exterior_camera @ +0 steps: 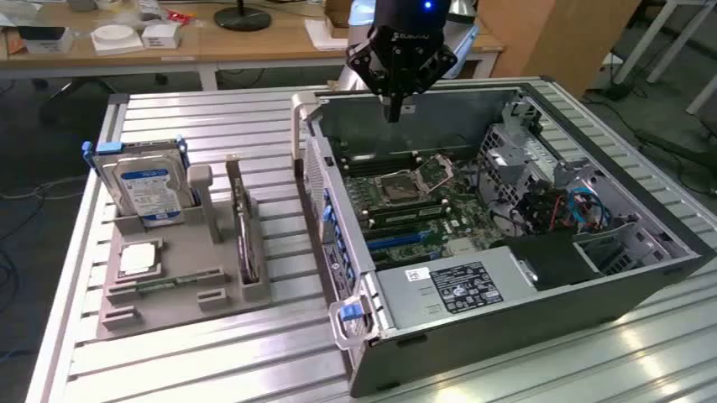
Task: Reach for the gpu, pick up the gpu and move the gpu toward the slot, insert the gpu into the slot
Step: 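Reach for the gpu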
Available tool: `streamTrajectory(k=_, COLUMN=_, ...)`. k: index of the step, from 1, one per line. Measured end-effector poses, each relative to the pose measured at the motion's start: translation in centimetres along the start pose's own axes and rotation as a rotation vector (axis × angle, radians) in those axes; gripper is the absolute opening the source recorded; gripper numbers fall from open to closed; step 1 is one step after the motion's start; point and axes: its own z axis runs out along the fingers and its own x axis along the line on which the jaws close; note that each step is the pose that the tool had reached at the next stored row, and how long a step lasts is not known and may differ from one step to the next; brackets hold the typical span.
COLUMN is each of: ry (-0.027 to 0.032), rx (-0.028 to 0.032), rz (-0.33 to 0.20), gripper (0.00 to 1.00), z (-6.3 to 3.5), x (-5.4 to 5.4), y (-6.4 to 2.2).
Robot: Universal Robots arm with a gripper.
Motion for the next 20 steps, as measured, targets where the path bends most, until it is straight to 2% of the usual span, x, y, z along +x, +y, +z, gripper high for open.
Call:
streamTrajectory(k=6, ry=-0.0001, rx=0.0, rz=0.0, gripper=0.1, z=0.0, x=0.2, y=-0.01)
streamTrajectory(k=20, ry=0.0, rx=0.0, rz=0.0, gripper=0.1, z=-0.07, x=2.7, y=-0.2)
